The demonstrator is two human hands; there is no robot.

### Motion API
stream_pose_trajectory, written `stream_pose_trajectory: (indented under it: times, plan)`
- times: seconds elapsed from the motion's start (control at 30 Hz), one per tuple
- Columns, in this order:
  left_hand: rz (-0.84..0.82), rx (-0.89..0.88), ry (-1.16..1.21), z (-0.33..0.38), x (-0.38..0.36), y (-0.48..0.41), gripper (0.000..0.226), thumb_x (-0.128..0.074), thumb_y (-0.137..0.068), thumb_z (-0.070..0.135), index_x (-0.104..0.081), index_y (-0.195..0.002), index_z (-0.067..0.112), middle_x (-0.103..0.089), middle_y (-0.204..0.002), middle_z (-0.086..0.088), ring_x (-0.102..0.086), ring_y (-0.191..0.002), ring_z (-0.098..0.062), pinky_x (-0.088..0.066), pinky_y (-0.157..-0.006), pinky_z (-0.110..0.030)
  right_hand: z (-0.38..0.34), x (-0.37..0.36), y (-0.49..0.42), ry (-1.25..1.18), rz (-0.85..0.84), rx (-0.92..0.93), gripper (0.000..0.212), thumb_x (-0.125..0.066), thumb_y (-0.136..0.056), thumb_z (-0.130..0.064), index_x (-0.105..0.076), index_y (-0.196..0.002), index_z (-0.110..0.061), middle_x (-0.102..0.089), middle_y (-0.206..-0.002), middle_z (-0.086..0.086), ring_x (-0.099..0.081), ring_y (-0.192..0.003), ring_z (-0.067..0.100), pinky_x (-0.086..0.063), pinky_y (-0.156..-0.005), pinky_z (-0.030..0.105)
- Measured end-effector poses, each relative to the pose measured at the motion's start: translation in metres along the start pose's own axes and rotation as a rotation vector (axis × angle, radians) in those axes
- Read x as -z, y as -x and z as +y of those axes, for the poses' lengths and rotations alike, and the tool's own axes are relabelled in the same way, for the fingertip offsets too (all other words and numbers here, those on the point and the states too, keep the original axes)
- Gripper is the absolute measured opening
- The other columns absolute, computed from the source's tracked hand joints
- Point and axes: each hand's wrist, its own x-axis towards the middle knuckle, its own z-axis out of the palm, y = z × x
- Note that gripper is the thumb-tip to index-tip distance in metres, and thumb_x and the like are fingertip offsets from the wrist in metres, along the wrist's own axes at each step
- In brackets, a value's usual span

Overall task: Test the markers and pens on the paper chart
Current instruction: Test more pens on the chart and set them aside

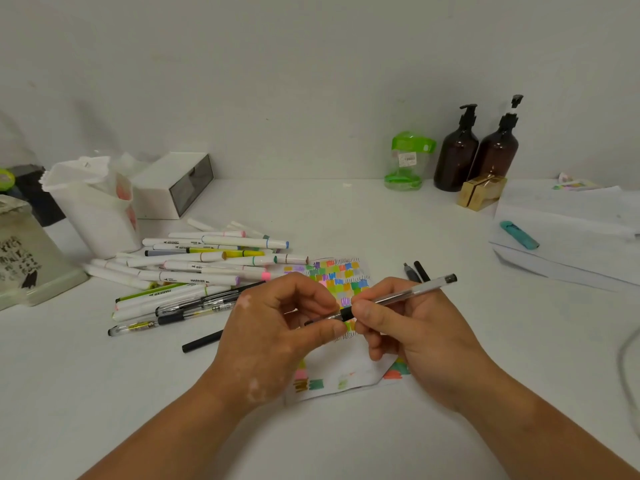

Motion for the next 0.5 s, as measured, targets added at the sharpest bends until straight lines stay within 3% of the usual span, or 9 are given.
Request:
stream_pose_trajectory:
  times: [0.1, 0.23, 0.3, 0.37, 0.43, 0.5]
  plan:
    - [-0.035, -0.001, -0.016, -0.001, -0.005, 0.001, 0.03, -0.087, -0.059, 0.035, -0.072, -0.084, 0.033, -0.071, -0.082, 0.007, -0.068, -0.074, -0.009, -0.057, -0.07, -0.022, -0.002, -0.004, -0.003, 0.037, 0.097, 0.029, 0.033, -0.078, -0.063, -0.049, -0.081, -0.084, -0.024, -0.069, -0.069, 0.0, -0.063, -0.061, 0.012, -0.054, -0.058, 0.022]
    - [-0.076, -0.133, -0.268, -0.001, -0.005, 0.004, 0.032, -0.082, -0.064, 0.049, -0.07, -0.091, 0.037, -0.07, -0.086, 0.017, -0.07, -0.081, -0.01, -0.053, -0.073, -0.011, -0.021, 0.032, -0.015, -0.101, 0.292, 0.081, 0.031, -0.073, -0.077, -0.038, -0.08, -0.102, -0.021, -0.07, -0.075, -0.001, -0.069, -0.068, 0.011, -0.058, -0.06, 0.027]
    - [0.014, -0.156, -0.358, -0.001, 0.004, 0.002, 0.022, -0.079, -0.069, 0.047, -0.07, -0.087, 0.036, -0.07, -0.086, 0.02, -0.069, -0.082, -0.008, -0.05, -0.072, -0.009, -0.027, 0.067, -0.019, 0.117, 0.499, 0.099, 0.024, -0.071, -0.09, -0.028, -0.072, -0.113, -0.023, -0.068, -0.07, -0.003, -0.067, -0.062, 0.01, -0.06, -0.058, 0.032]
    - [0.086, -0.158, -0.454, -0.002, 0.015, -0.002, 0.015, -0.082, -0.075, 0.031, -0.07, -0.083, 0.035, -0.07, -0.083, 0.02, -0.067, -0.082, -0.004, -0.048, -0.068, -0.005, -0.02, 0.098, -0.022, 0.525, 0.634, 0.036, 0.026, -0.074, -0.091, -0.032, -0.066, -0.115, -0.027, -0.071, -0.071, -0.004, -0.069, -0.064, 0.01, -0.059, -0.065, 0.035]
    - [0.097, -0.14, -0.589, -0.005, 0.026, -0.006, 0.019, -0.083, -0.077, 0.019, -0.07, -0.082, 0.032, -0.068, -0.075, 0.019, -0.063, -0.085, 0.0, -0.045, -0.066, -0.002, -0.008, 0.114, -0.022, 0.811, 0.616, -0.069, 0.025, -0.077, -0.087, -0.038, -0.071, -0.108, -0.028, -0.07, -0.077, -0.009, -0.065, -0.073, 0.008, -0.049, -0.066, 0.028]
    - [0.047, -0.086, -0.741, -0.005, 0.037, -0.009, 0.021, -0.082, -0.078, 0.019, -0.069, -0.083, 0.035, -0.064, -0.076, 0.021, -0.061, -0.082, -0.001, -0.043, -0.064, -0.003, 0.002, 0.118, -0.023, 0.945, 0.561, -0.145, 0.021, -0.078, -0.085, -0.039, -0.075, -0.103, -0.029, -0.067, -0.081, -0.015, -0.06, -0.078, 0.003, -0.042, -0.068, 0.026]
